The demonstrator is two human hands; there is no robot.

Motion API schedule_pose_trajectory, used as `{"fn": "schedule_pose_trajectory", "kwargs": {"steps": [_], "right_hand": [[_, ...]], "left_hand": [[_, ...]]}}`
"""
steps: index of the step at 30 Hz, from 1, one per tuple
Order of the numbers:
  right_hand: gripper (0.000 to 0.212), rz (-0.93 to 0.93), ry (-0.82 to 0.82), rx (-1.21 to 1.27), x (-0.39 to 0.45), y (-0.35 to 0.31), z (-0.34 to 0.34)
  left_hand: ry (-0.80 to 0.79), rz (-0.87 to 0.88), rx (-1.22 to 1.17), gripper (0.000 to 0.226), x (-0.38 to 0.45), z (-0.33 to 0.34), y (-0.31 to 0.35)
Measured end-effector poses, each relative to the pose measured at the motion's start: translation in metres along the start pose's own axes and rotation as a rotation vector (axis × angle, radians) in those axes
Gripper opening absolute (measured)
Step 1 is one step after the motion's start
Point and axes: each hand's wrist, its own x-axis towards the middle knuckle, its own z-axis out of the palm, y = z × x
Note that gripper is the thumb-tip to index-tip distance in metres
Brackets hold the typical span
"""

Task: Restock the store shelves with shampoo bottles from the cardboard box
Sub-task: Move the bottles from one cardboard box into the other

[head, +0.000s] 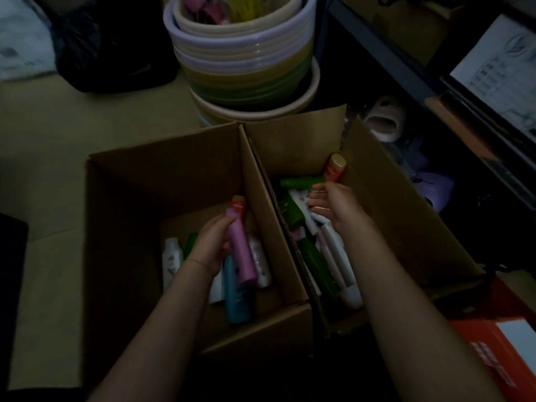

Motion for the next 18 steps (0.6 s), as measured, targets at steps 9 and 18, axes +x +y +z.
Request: {"fn": "schedule_pose_trajectory", "kwargs": {"steps": [9,18], "right_hand": [[0.058,-0.107,0.476,-0.768,0.036,0.105,-0.085],[0.092,0.022,0.351,-1.073,0.052,0.113,-0.106]], "left_hand": [[-0.082,0.232,0.249,0.089,-0.015,0.088,-0.031],[-0.121,0.296,0.126,0.065,-0.009,0.091,-0.045]]}}
